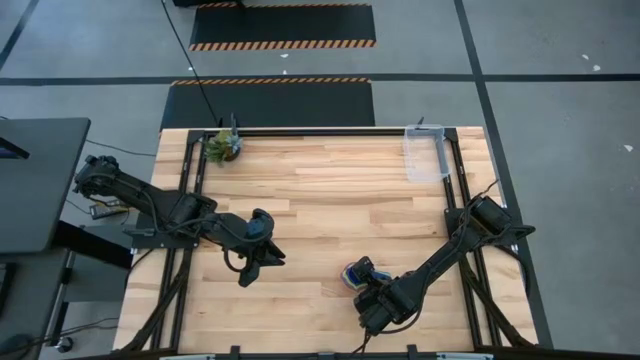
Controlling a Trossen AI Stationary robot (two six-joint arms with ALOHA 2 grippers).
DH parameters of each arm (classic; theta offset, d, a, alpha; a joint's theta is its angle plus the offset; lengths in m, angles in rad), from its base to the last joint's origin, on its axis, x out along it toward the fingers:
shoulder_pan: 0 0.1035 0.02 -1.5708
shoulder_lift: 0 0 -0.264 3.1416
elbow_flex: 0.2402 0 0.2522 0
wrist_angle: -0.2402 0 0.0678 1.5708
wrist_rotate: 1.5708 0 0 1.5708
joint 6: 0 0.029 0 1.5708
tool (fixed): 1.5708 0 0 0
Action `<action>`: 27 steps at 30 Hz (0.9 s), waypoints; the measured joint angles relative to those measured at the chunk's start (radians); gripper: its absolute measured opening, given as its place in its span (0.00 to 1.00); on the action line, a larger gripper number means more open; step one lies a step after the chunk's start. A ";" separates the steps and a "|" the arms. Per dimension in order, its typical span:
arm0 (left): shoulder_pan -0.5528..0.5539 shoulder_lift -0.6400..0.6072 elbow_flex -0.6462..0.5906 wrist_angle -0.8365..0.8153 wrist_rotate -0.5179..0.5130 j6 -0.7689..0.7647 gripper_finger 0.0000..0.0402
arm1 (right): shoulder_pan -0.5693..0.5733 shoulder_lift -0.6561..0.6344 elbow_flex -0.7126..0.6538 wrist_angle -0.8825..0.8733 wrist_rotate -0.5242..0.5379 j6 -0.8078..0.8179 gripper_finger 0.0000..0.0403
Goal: Nest measuring cups in basket
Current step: Put the stacked measuring cups into the bin
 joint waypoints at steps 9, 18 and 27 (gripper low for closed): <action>0.000 0.000 0.000 0.000 0.000 0.000 0.22 | -0.006 0.000 0.000 0.008 0.000 -0.022 0.66; 0.000 0.000 0.000 0.000 0.000 0.000 0.22 | -0.015 0.001 0.000 0.010 -0.001 -0.023 0.58; 0.000 0.000 0.000 0.000 0.000 0.000 0.22 | -0.018 0.001 0.000 0.010 -0.008 -0.074 0.50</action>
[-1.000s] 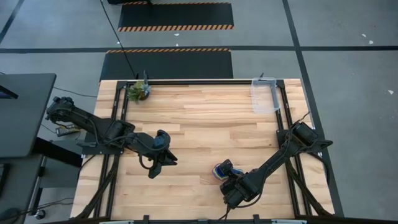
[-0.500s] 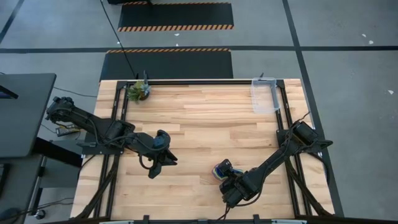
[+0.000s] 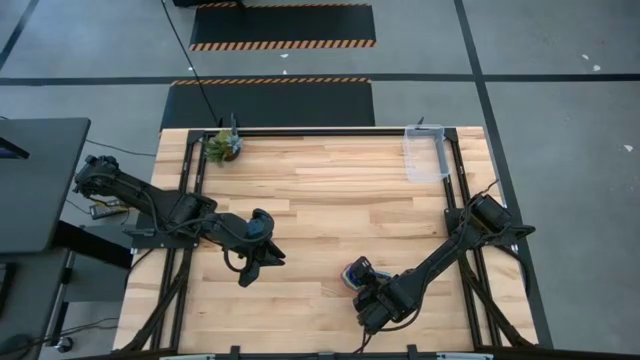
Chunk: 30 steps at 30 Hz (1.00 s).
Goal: Nest measuring cups in basket
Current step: Put the stacked measuring cups into the bin
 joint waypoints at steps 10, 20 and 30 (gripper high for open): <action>0.000 0.000 0.000 0.000 0.000 0.000 0.22 | -0.010 -0.002 0.000 0.010 -0.031 0.004 0.46; 0.000 0.000 0.000 0.000 0.000 0.000 0.22 | -0.011 -0.002 0.001 0.022 -0.037 -0.007 0.39; 0.000 0.000 0.000 0.000 0.000 0.000 0.22 | -0.012 -0.003 0.001 0.022 -0.041 -0.008 0.39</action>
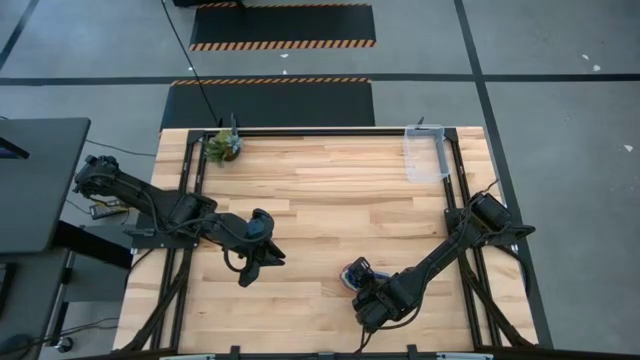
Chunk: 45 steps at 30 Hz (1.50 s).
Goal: Nest measuring cups in basket
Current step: Put the stacked measuring cups into the bin
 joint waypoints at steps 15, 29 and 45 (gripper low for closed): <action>0.000 0.000 0.000 0.000 0.000 0.000 0.22 | -0.011 -0.001 0.020 -0.026 -0.016 0.000 0.38; 0.000 0.000 0.000 0.000 0.000 0.000 0.22 | -0.017 -0.014 0.020 -0.027 -0.022 -0.001 0.29; 0.000 0.000 0.000 0.000 0.000 0.000 0.22 | -0.019 -0.029 0.019 -0.031 -0.020 0.000 0.28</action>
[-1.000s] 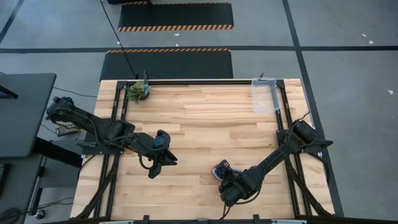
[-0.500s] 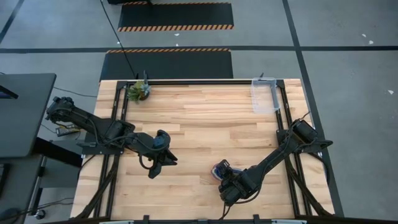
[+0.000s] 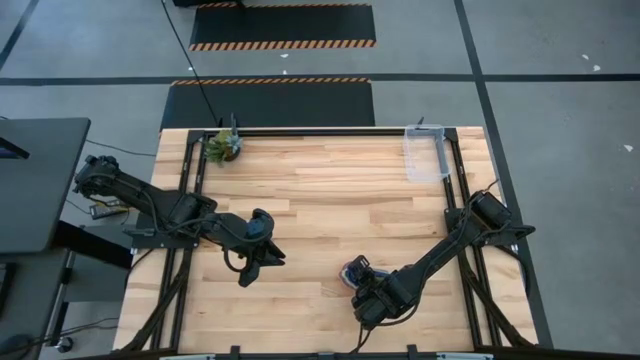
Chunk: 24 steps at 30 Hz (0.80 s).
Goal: Nest measuring cups in basket
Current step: Put the stacked measuring cups into the bin
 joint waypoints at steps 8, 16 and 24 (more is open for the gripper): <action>0.000 0.000 0.000 -0.001 0.000 0.000 0.22 | 0.000 -0.002 0.000 -0.003 -0.002 0.000 0.27; 0.000 0.000 0.000 0.000 0.000 0.000 0.22 | -0.006 -0.005 0.000 0.003 -0.016 0.011 0.25; 0.000 0.000 0.000 0.000 0.000 0.000 0.22 | -0.018 -0.005 0.001 0.006 -0.022 0.009 0.25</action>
